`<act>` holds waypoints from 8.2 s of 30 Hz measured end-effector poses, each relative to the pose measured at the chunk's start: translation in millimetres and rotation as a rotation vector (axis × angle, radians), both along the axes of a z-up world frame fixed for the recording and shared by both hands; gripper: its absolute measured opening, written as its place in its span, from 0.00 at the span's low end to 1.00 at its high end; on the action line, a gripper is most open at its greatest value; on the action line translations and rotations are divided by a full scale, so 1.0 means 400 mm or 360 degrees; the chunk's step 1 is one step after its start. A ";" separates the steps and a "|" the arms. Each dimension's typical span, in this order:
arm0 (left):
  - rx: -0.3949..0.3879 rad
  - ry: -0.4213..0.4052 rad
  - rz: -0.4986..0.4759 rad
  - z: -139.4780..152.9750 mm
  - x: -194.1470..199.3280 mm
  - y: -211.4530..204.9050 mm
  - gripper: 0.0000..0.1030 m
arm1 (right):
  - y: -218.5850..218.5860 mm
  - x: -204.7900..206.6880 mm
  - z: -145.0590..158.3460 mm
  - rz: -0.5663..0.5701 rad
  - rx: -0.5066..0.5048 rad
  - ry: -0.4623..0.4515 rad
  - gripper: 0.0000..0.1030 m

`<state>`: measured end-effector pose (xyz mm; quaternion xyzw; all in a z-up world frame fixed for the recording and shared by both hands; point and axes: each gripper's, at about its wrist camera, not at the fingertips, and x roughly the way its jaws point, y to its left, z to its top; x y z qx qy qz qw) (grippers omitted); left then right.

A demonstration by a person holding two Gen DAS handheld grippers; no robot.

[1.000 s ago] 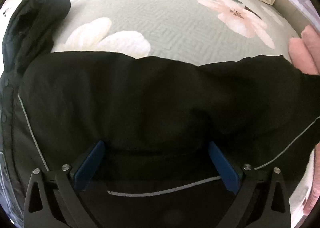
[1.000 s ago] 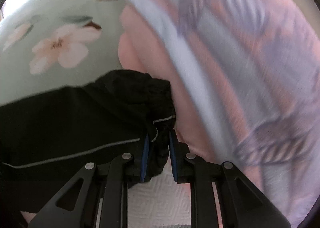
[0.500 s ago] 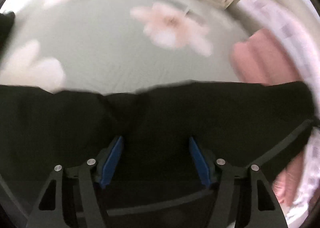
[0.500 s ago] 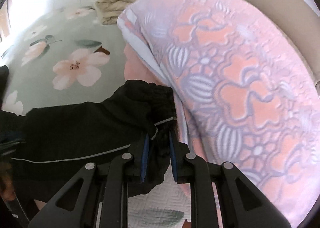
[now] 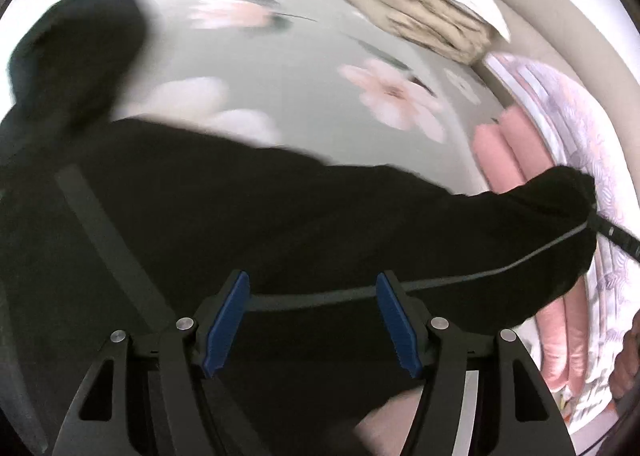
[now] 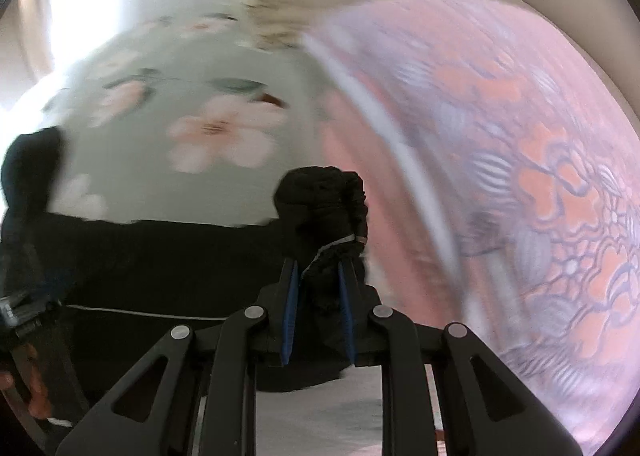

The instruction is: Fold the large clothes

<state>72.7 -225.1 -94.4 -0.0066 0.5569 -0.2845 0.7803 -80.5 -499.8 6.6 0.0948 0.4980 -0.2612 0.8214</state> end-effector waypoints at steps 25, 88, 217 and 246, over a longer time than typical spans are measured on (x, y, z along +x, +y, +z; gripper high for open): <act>0.0195 0.0128 0.0476 0.018 -0.080 0.791 0.66 | 0.247 -0.015 -0.137 -0.0074 0.0260 0.0144 0.55; 0.0235 0.0105 0.0972 0.004 -0.031 1.406 0.66 | 1.647 0.450 -0.375 0.1112 0.0555 0.0269 0.64; 0.0035 -0.0246 0.1438 0.090 0.074 1.987 0.15 | 2.150 0.636 -0.362 0.1085 0.0478 0.0257 0.69; -0.0216 -0.0257 0.0208 0.142 -0.045 0.683 0.17 | 1.233 0.019 -0.248 0.0510 0.0785 0.0165 0.69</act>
